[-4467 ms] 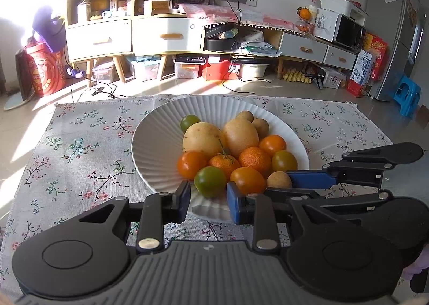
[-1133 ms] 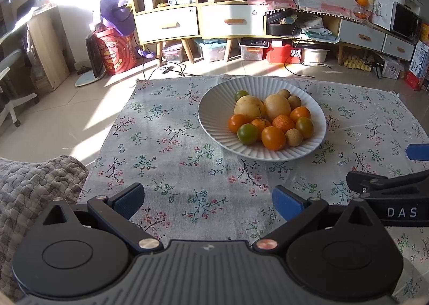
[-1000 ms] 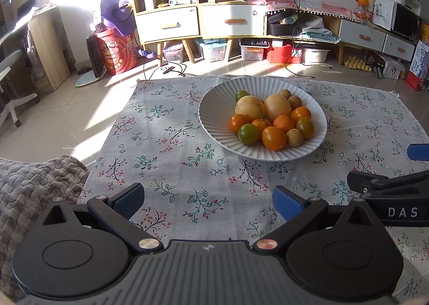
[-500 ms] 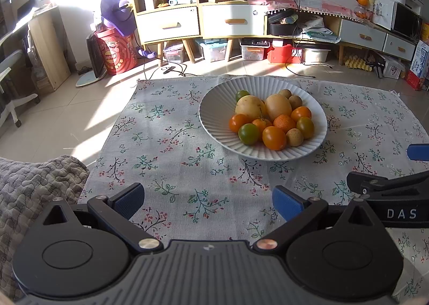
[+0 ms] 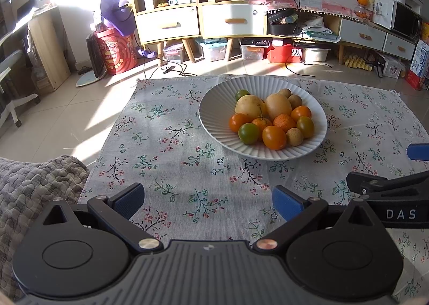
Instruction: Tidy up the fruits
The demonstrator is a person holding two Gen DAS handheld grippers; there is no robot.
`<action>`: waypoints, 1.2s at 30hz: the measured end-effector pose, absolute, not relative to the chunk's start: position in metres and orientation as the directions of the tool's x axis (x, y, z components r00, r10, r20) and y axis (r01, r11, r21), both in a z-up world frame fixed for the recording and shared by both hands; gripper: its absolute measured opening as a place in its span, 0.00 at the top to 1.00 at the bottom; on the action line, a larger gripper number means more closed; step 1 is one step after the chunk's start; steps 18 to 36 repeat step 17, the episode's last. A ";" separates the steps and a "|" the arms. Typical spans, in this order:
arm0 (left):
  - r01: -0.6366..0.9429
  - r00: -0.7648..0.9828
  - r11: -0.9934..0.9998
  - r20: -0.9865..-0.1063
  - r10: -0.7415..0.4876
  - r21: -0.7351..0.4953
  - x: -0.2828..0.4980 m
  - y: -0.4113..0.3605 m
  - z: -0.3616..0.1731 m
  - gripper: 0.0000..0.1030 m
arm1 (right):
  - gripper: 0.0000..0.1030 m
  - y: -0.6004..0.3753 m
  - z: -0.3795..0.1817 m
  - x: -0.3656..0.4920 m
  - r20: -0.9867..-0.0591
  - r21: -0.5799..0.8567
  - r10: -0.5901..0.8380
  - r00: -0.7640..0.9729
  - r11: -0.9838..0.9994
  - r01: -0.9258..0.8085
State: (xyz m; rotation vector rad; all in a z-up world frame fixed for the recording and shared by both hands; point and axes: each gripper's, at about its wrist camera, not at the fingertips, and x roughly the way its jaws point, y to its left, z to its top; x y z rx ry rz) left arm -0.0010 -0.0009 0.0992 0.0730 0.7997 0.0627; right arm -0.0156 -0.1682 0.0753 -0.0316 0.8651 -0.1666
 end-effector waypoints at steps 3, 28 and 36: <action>-0.028 0.696 0.996 -0.714 0.084 0.089 -0.001 -0.001 0.099 0.07 | 0.01 -0.168 0.075 -0.016 -0.755 -0.095 -0.159 0.636 0.986 0.133; -0.024 0.699 0.996 -0.711 0.081 0.090 -0.001 -0.001 0.097 0.07 | 0.01 -0.168 0.074 -0.016 -0.755 -0.096 -0.160 0.636 0.986 0.133; -0.024 0.699 0.996 -0.711 0.081 0.090 -0.001 -0.001 0.097 0.07 | 0.01 -0.168 0.074 -0.016 -0.755 -0.096 -0.160 0.636 0.986 0.133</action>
